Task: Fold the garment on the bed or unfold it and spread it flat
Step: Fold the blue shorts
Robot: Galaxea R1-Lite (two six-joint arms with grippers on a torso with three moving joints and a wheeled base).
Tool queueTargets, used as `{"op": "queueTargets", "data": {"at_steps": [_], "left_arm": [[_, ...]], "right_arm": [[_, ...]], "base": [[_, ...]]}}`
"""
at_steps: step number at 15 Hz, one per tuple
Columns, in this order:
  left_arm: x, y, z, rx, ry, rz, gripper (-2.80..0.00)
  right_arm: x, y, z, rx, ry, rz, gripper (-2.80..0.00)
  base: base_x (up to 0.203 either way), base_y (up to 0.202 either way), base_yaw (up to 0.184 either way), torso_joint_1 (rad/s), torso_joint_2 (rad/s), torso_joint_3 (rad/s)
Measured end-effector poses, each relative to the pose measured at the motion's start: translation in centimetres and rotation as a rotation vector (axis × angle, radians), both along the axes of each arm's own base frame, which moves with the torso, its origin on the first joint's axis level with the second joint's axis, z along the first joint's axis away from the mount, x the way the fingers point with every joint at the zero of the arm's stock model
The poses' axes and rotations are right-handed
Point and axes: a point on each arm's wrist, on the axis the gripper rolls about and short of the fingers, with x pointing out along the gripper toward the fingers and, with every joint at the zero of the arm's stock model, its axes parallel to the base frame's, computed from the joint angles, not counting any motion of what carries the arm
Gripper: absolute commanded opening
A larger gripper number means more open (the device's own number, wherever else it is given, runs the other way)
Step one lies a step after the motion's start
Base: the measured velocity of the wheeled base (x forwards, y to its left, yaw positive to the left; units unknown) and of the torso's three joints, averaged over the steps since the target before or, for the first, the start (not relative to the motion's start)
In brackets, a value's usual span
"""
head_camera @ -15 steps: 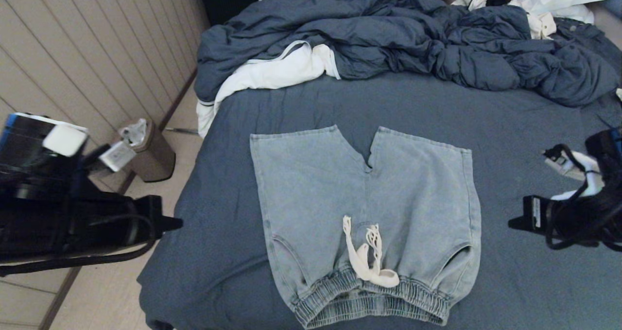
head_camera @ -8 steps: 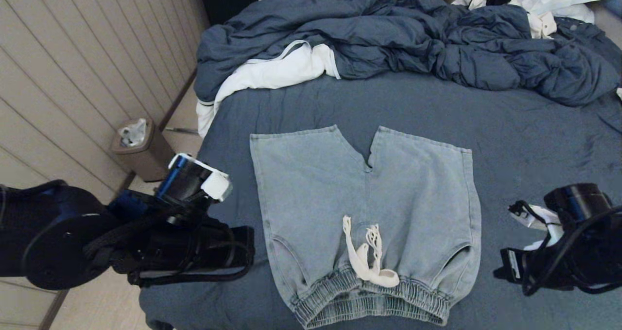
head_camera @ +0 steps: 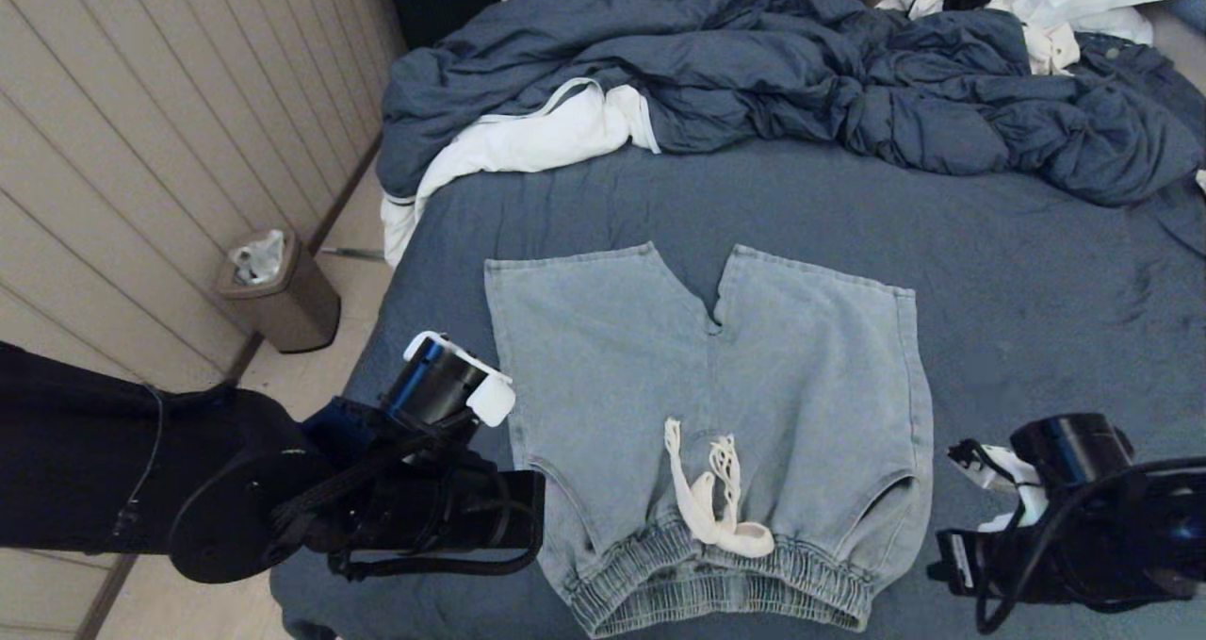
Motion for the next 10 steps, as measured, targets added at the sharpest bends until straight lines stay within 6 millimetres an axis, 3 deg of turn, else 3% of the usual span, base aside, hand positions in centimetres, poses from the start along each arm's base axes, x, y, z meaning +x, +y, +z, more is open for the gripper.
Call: {"op": "queueTargets", "data": {"at_steps": [5,10], "left_arm": [[0.0,-0.4,-0.5,0.009,0.008,-0.005,-2.80],[0.5,-0.8,-0.5,-0.013,-0.024,0.000,-2.80]], "right_arm": [[-0.8,0.7,-1.4,0.003,0.030,0.027,0.00],[1.0,0.8,-2.5,-0.004,-0.081,0.023,0.00]], "base": [[0.000,0.000,0.000,0.000,0.00,0.000],[0.000,0.000,0.000,0.000,0.00,0.000]]}}
